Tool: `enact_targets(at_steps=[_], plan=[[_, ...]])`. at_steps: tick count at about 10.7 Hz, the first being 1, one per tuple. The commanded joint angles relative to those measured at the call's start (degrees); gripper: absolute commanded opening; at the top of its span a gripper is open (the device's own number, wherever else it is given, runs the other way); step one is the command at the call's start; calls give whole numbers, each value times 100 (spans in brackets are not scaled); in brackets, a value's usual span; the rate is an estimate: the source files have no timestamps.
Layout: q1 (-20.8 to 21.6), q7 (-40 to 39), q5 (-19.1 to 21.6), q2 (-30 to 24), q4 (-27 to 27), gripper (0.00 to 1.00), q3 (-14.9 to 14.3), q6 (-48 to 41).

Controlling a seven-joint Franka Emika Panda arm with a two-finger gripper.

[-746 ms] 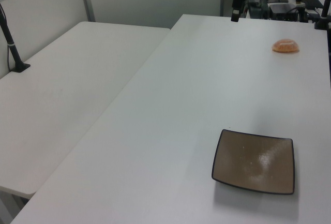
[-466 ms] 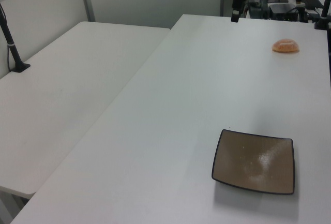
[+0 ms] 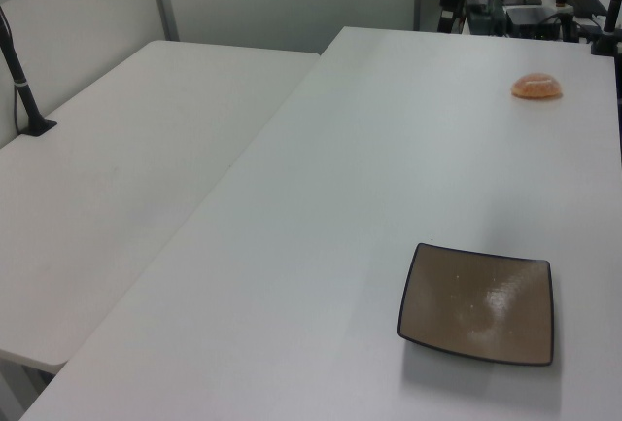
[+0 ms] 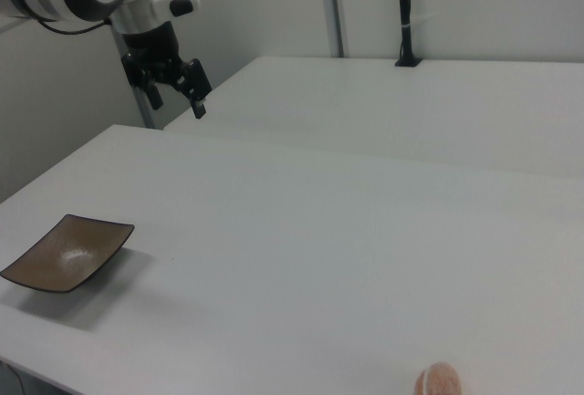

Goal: Bread is placed on a ceramic plate
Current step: 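Move the open gripper over to the orange bread roll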

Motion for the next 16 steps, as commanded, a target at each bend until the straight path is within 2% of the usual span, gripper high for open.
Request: enact_targets(at_steps=[1,3,5,6,9,10,13,16], plan=[[-217,-585,-57,-232,-264,100,11,-6],[-357,-1410,-101,-293,-273,100,2,-715],[-734,-2333,-110,-443,-308,100,-85,-920],[-901,-2711,-110,-452,-308,100,-234,-886],[-1148,-3731,-101,-400,-422,100,-1120,-606],[-1175,-4109,-101,-373,-579,100,-1341,-369],[-1184,-4541,-101,-233,-1202,100,-1947,675],[-1210,-5016,-110,92,-1528,100,-2519,1248]])
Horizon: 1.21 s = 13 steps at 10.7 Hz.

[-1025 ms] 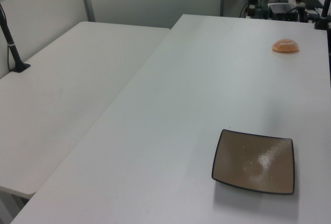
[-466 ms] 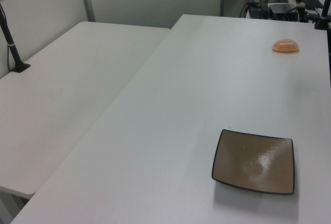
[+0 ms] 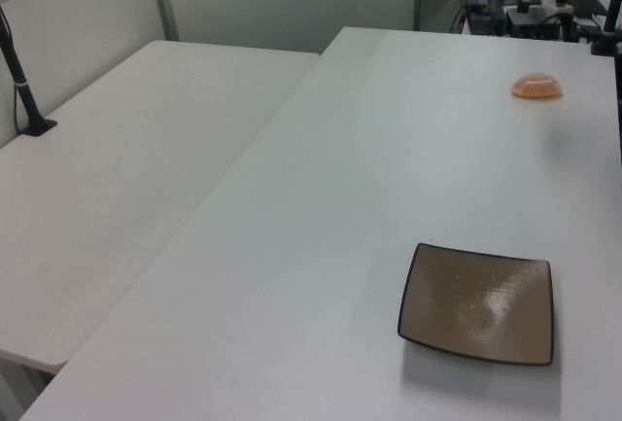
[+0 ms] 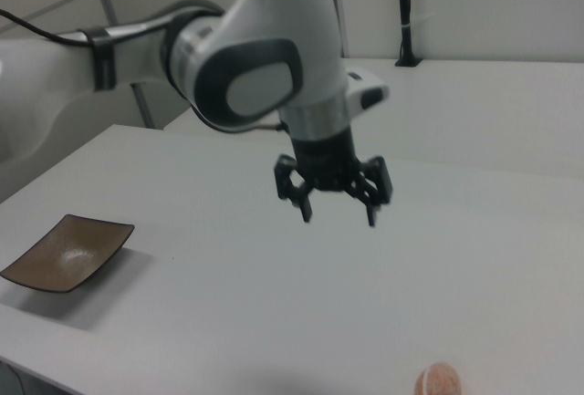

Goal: Bread is placed on a ceramic plate
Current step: 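Move the open gripper over to the orange bread roll, then lower the gripper around the bread roll and close on it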

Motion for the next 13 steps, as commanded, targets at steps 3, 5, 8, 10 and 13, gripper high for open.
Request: enact_targets(at_steps=[3,5,8,10,13], plan=[[-259,-513,-455,702,-568,100,-424,1058],[-382,-513,-658,1089,-585,100,-424,1416],[-505,-513,-790,1494,-638,100,-424,1778],[-567,-513,-1053,1688,-743,100,-433,2059],[-637,-513,-1160,1890,-867,100,-424,2376]])
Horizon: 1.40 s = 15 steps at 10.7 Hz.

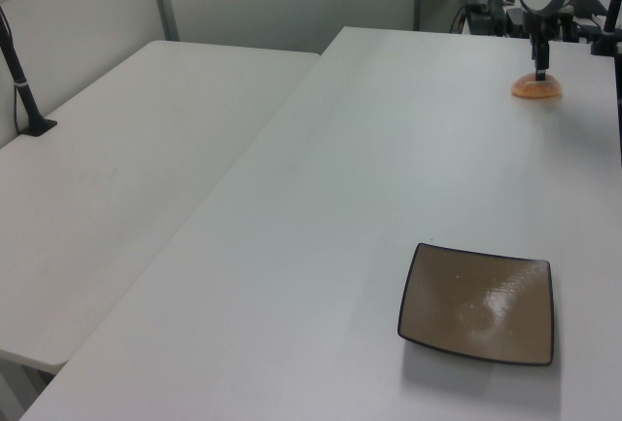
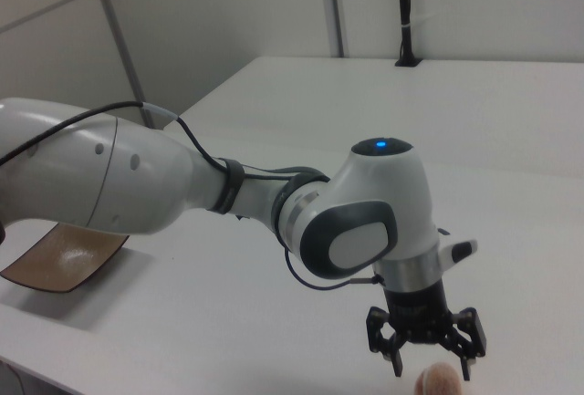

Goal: Bread is placed on a ceramic plate
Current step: 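Lower the gripper around the bread roll and close on it, then lift the held bread roll up off the table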

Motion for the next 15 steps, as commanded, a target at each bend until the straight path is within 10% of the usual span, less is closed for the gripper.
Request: enact_targets(at_steps=[1,6,12,15], plan=[[-25,-91,-138,169,-170,100,-15,357],[-122,-82,-139,240,-328,89,-6,516],[-87,-74,-139,197,-363,22,12,489],[-43,-3,-104,-207,-293,19,29,-61]])
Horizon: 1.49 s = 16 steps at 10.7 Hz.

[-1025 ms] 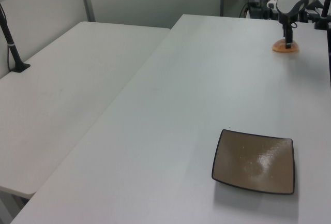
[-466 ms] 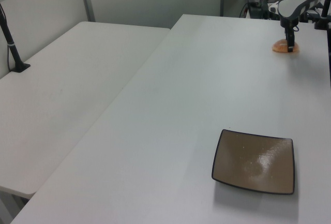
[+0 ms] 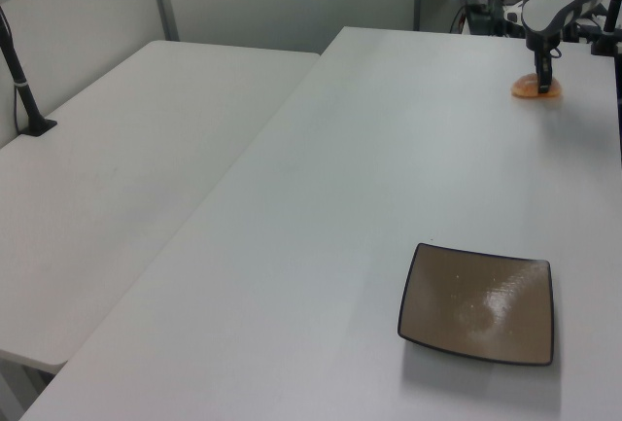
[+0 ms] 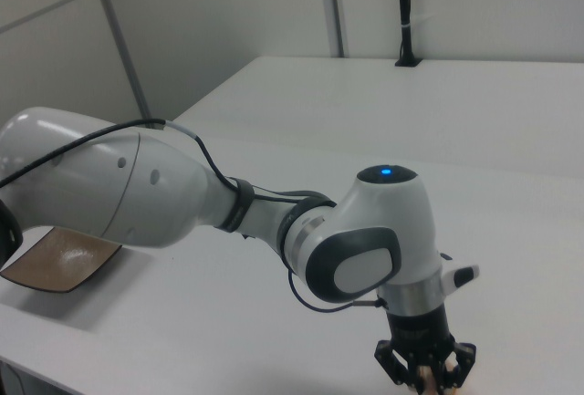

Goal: Bread is placed on a ceramic plate
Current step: 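Lift the held bread roll up off the table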

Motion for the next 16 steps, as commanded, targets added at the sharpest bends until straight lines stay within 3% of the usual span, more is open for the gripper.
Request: enact_targets(at_steps=[1,5,7,11,16], plan=[[61,11,-62,-688,-84,19,48,-612],[613,55,0,-1707,-31,21,101,-1543],[973,194,183,-1998,380,22,136,-2350],[1045,757,807,-2376,1190,23,1004,-3636],[1176,2178,1125,-2624,1191,24,2594,-4067]])
